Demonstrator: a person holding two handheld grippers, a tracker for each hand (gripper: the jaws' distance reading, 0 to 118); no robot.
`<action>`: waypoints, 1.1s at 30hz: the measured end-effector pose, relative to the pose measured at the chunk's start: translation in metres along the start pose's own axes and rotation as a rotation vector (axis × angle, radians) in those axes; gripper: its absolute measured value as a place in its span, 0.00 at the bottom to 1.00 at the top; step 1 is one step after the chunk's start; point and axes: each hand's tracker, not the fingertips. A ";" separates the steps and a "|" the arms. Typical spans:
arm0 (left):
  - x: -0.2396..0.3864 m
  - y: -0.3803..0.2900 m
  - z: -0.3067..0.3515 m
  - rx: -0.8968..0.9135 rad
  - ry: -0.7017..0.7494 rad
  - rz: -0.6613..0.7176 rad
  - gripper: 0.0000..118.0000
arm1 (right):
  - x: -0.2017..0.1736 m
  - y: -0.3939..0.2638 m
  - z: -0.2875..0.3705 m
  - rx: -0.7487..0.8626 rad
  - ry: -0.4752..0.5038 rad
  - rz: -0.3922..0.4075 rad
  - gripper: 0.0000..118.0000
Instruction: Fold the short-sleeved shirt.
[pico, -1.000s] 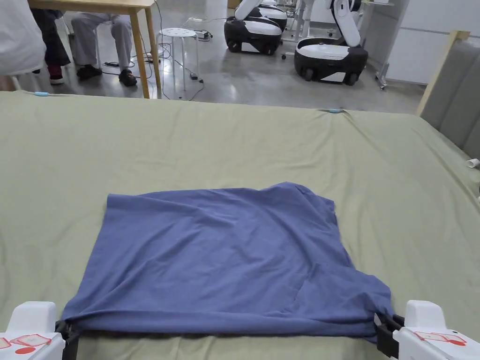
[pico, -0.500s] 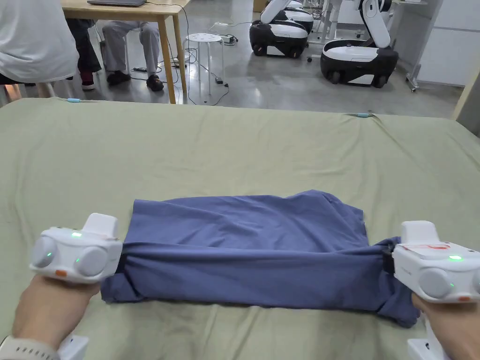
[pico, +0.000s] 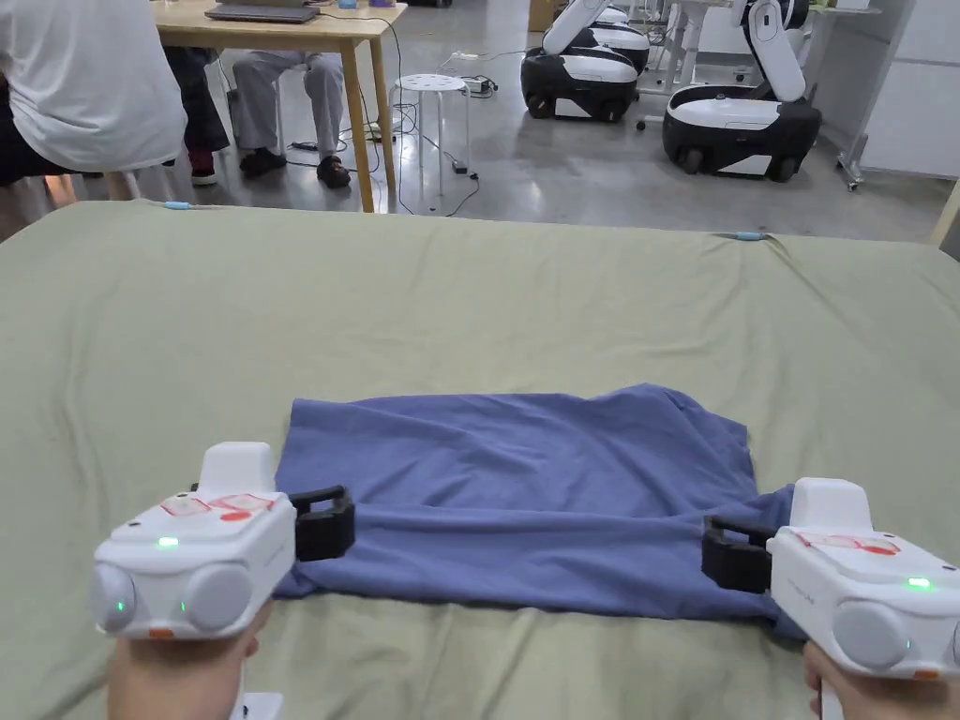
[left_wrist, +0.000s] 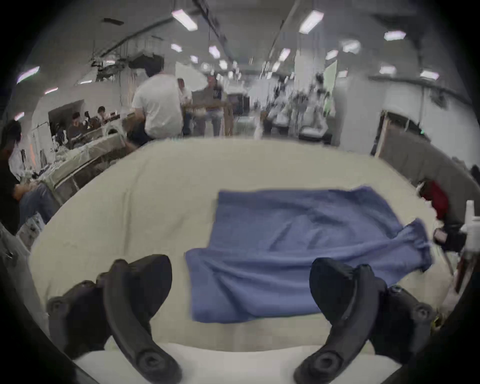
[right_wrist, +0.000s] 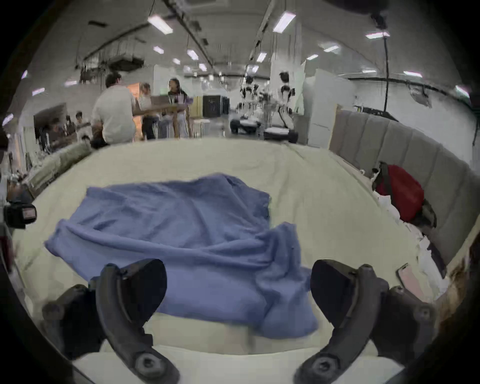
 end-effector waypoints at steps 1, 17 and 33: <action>0.009 -0.008 0.011 0.046 -0.012 0.001 0.88 | -0.007 -0.008 0.011 0.034 0.041 -0.026 0.85; -0.054 -0.080 0.007 -0.203 0.137 0.180 0.00 | -0.049 -0.054 0.062 0.156 0.046 0.013 0.00; -0.048 -0.055 -0.103 -0.356 0.185 -0.002 0.62 | 0.014 -0.061 0.048 0.056 -0.059 -0.017 0.00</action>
